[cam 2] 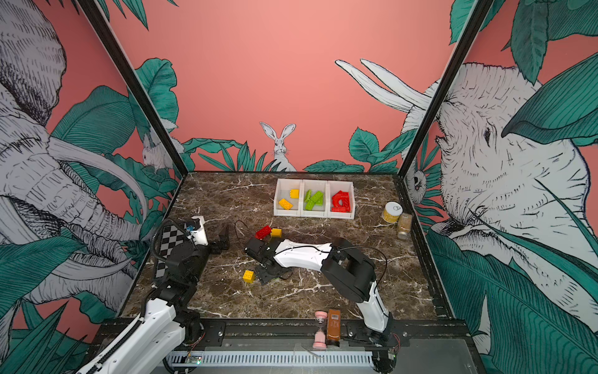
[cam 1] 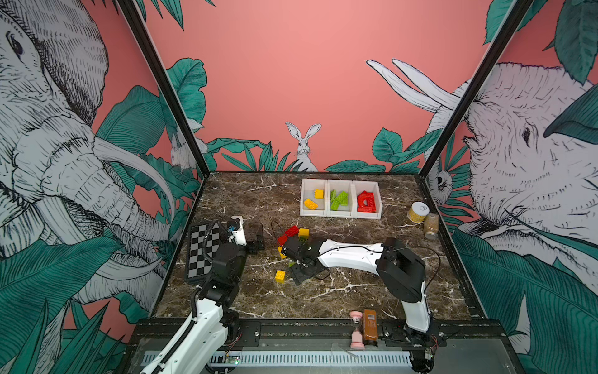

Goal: Sort the legos into containers by color
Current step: Pick up the lego from the bottom-center of the table.

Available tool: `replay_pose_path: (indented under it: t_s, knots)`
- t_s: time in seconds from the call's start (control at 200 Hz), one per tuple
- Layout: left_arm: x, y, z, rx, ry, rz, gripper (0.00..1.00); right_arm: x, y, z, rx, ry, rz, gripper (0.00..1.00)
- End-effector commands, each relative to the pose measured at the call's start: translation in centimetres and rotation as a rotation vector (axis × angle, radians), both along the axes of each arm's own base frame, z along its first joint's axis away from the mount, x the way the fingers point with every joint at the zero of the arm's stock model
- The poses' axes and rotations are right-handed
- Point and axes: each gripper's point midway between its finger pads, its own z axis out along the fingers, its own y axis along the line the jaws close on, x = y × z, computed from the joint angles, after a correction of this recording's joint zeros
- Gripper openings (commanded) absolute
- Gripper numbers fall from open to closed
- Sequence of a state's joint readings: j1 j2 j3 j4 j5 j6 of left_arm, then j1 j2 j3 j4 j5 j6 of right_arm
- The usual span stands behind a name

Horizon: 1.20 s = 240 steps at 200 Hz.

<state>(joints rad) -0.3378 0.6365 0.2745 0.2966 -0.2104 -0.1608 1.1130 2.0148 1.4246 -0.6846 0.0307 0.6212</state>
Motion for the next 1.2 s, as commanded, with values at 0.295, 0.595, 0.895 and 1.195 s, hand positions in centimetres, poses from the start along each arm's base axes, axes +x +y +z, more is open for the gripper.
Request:
replay_pose_path:
  t_s: [0.295,0.595,0.895,1.195]
  knots:
    - [0.0,0.1,0.2,-0.005,-0.009,0.006,0.99,-0.4,-1.3,-0.5,-0.031,0.001,-0.015,0.83]
    - [0.0,0.1,0.2,-0.005,-0.007,0.007,0.99,0.1,-2.1,0.5,-0.020,-0.031,-0.037,0.73]
    - [0.0,0.1,0.3,-0.005,-0.010,0.005,0.99,3.3,-4.5,4.0,0.025,-0.094,-0.073,0.66]
    - [0.0,0.0,0.1,-0.002,-0.004,0.004,0.99,11.5,-9.9,9.2,0.048,-0.233,-0.130,0.63]
